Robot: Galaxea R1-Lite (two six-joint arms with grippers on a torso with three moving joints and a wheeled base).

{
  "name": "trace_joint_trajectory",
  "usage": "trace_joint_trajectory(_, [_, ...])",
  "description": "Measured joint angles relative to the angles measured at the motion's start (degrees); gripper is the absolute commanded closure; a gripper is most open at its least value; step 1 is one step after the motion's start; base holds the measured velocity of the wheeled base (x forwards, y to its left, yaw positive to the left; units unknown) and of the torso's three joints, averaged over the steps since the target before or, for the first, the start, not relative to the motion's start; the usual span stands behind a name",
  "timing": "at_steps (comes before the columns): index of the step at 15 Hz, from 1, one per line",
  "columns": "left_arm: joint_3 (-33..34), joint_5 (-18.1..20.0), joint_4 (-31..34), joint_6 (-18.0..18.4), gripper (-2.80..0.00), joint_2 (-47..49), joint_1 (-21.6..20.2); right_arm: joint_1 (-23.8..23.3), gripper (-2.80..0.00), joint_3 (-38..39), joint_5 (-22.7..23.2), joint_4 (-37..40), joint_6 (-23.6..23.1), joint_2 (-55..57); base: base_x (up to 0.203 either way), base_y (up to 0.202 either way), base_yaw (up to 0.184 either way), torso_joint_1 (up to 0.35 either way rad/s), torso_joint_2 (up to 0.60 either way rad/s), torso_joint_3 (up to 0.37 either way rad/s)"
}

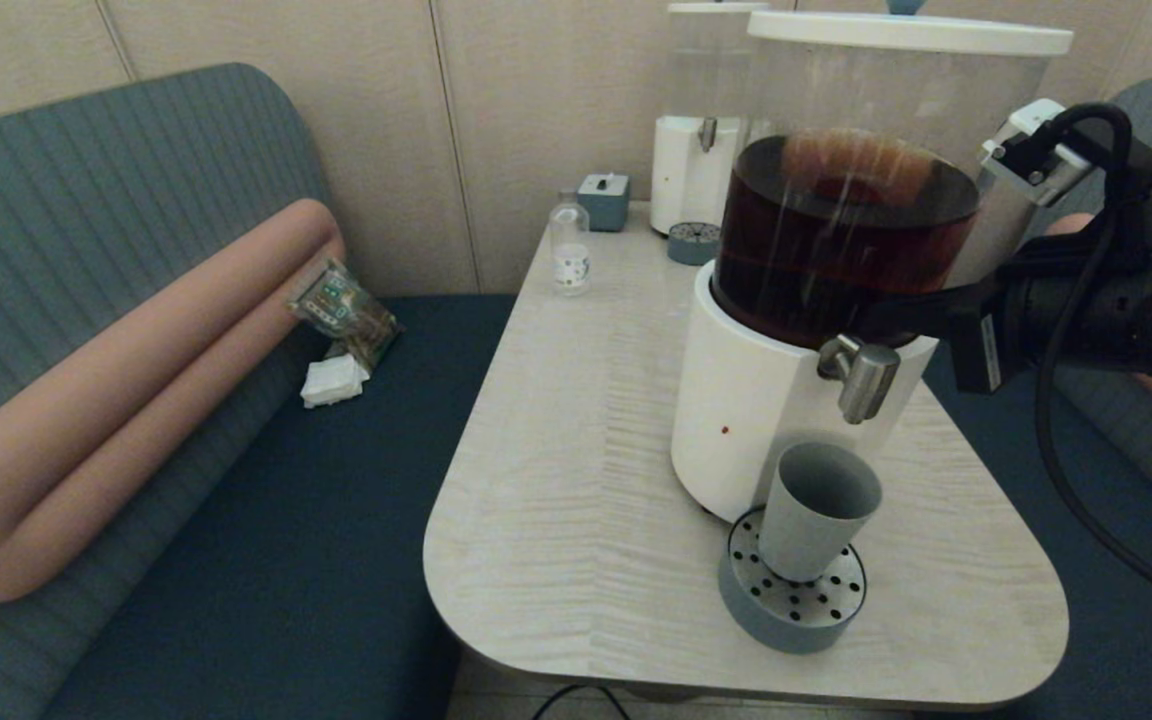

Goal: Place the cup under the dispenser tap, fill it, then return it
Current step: Turn on the faucet

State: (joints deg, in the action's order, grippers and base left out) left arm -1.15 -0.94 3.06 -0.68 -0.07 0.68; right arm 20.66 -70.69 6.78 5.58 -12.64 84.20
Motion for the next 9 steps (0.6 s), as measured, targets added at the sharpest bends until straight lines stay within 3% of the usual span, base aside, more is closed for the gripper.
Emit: trace_joint_trajectory(9, [0.0, 0.0, 0.0, 0.0, 0.0, 0.0, 0.0, 1.8, 0.0, 0.7, 0.3, 0.2, -0.1, -0.1, 0.0, 0.0, 0.0, 0.0, 0.0, 0.0])
